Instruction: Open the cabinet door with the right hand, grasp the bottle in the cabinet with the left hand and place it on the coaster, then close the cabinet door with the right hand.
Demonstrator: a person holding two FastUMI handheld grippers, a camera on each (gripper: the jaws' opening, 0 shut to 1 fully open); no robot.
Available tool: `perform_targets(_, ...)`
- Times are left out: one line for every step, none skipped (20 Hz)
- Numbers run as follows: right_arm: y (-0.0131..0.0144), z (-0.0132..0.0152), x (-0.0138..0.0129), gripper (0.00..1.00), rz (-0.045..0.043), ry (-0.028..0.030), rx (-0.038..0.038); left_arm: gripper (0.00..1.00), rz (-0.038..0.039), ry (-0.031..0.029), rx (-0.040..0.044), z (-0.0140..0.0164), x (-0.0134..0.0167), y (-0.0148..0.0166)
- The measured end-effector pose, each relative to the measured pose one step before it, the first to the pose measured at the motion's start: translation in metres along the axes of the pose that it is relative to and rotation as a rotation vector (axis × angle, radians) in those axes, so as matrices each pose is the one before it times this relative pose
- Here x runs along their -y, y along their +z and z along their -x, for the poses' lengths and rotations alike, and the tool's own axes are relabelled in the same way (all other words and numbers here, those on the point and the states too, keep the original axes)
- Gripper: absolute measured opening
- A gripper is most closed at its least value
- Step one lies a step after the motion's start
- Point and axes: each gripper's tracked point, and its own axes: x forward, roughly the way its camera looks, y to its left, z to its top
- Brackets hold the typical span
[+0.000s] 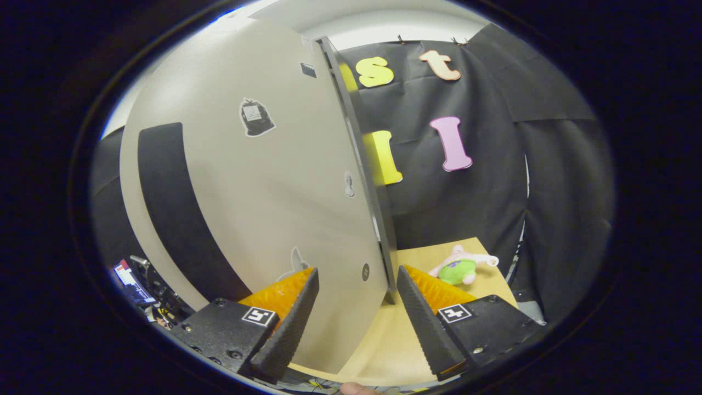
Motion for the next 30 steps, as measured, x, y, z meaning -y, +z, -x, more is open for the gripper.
perform_targets(0.00087,-0.00309,-0.00361,0.93,0.00082,0.00359,0.00526,0.96,-0.01481,-0.01447,0.02021,-0.00103,0.00391,0.01712)
perform_targets(-0.00056,-0.00344,-0.00401,0.93,-0.00605,0.00556,0.00158,0.96,0.0048,-0.02494,0.01286,-0.00275,0.00489,0.01037)
perform_targets(-0.00357,-0.00486,-0.00288,0.93,-0.0091,0.00571,-0.00343,1.0,0.00944,-0.02202,0.00977,-0.00197,0.00476,0.00765)
perform_targets(-0.00088,-0.00254,-0.0033,0.93,-0.0109,0.00576,-0.00512,0.96,0.00474,-0.01363,0.00652,0.00351,0.00113,0.00429)
perform_targets(-0.00061,-0.00276,-0.00287,0.93,-0.00592,0.00208,-0.00448,0.96,0.00323,-0.00995,0.00123,0.00035,0.00095,0.005)
perform_targets(0.00052,-0.00206,-0.00278,0.93,-0.00002,0.00261,-0.00038,0.96,0.00248,-0.00697,-0.00342,-0.00129,0.00197,0.00191)
perform_targets(0.00081,-0.00247,-0.00336,0.93,0.00322,0.00234,0.00119,0.96,0.00418,-0.00452,-0.00628,-0.00013,0.00141,0.00087)
perform_targets(0.00089,-0.00212,-0.00308,0.93,0.00382,0.00364,0.00114,0.96,0.00942,-0.00947,-0.00706,0.00031,0.00383,0.00176)
perform_targets(-0.00099,-0.00212,-0.00381,0.93,0.00582,0.00565,-0.00136,0.96,0.00937,-0.01102,-0.01029,0.00013,0.00306,-0.00059)
perform_targets(-0.00015,-0.00258,-0.00384,0.93,0.00555,0.00803,-0.00121,0.96,0.00566,-0.00598,-0.00643,0.00129,0.00221,0.0007)
perform_targets(0.00009,-0.00268,-0.00401,0.93,0.00588,0.00978,-0.00223,0.96,0.00128,-0.00148,0.00035,0.00099,0.00052,0.00301)
perform_targets(-0.00054,-0.00237,-0.00386,0.93,0.00449,0.01024,-0.00126,0.96,-0.00183,-0.00114,0.00115,0.00089,0.00084,0.00337)
perform_targets(0.00016,-0.00283,-0.00353,0.93,0.00241,0.0094,-0.00001,0.96,-0.00328,-0.00137,0.00513,0.00044,0.00002,0.00379)
perform_targets(0.00037,-0.00311,-0.00306,0.93,-0.00155,0.01017,0.00166,0.96,-0.00551,-0.00345,0.00695,0.00258,-0.00084,0.00275)
perform_targets(-0.00111,-0.00375,-0.00454,0.93,-0.0056,0.01343,-0.00041,0.96,-0.00989,0.00095,0.00327,0.00154,0.00025,0.00122)
perform_targets(-0.00016,-0.00509,-0.00435,0.93,-0.00831,0.0138,-0.00189,0.96,-0.00923,0.0034,0.00335,0.00238,-0.00213,-0.00038)
perform_targets(-0.0009,-0.00465,-0.00324,0.93,-0.00604,0.0098,-0.0044,0.96,-0.00564,0.00329,0.00014,0.00397,-0.00051,-0.00041)
perform_targets(0.00094,-0.00575,-0.00431,0.93,-0.00262,0.01019,-0.00362,0.96,-0.0007,0.00444,-0.00224,0.00324,-0.0011,-0.00038)
perform_targets(0.00016,-0.00564,-0.00633,0.93,0.0044,0.01418,-0.00501,0.96,0.00146,0.00522,-0.00455,0.00374,-0.00265,-0.00241)
perform_targets(0.00182,-0.00531,-0.00352,0.93,0.00645,0.00135,0.00367,0.96,0.00292,0.00607,-0.00505,0.00311,-0.00347,-0.00386)
perform_targets(0.00136,-0.00518,-0.0044,0.93,0.01147,0.00852,-0.0013,0.96,0.00226,0.00601,-0.01158,0.00289,-0.00365,-0.00487)
perform_targets(0.00043,-0.00725,-0.00427,0.93,0.00654,0.00929,-0.00159,0.96,-0.00177,0.01178,-0.01206,0.00267,-0.00534,-0.00516)
perform_targets(-0.00183,-0.00612,-0.00371,0.93,0.00203,0.01043,-0.00563,0.96,-0.00666,0.01315,-0.00577,0.00425,-0.00728,-0.0025)
perform_targets(0.00039,-0.00841,-0.0045,0.93,-0.00394,0.01013,-0.00129,0.96,-0.00402,0.01548,-0.00245,0.00295,-0.00622,-0.0021)
perform_targets(0.00084,-0.00591,-0.00318,0.93,-0.00177,0.01194,-0.00219,0.96,-0.0001,0.01386,-0.00264,0.00193,-0.00708,-0.00283)
perform_targets(0.00136,-0.0083,-0.00542,0.93,-0.00409,0.01771,0.00104,0.96,0.00134,0.01479,-0.00577,0.00229,-0.0066,-0.00267)
perform_targets(0.00067,-0.01046,-0.00773,0.93,-0.00671,0.024,-0.0013,0.96,0.00166,0.01832,-0.00664,0.00254,-0.00782,-0.00196)
perform_targets(0.00155,-0.01137,-0.00942,0.93,-0.00775,0.02875,-0.00246,0.96,0.00107,0.01912,-0.00419,0.00278,-0.00722,-0.00171)
perform_targets(0.00125,-0.01415,-0.00948,0.94,-0.00018,0.02296,-0.00097,0.96,-0.00124,0.01853,-0.00386,0.0027,-0.00716,-0.00198)
perform_targets(0.00254,-0.01074,-0.01108,0.94,0.00721,0.02051,0.00082,0.96,-0.00235,0.0185,-0.00182,0.00389,-0.00852,-0.0007)
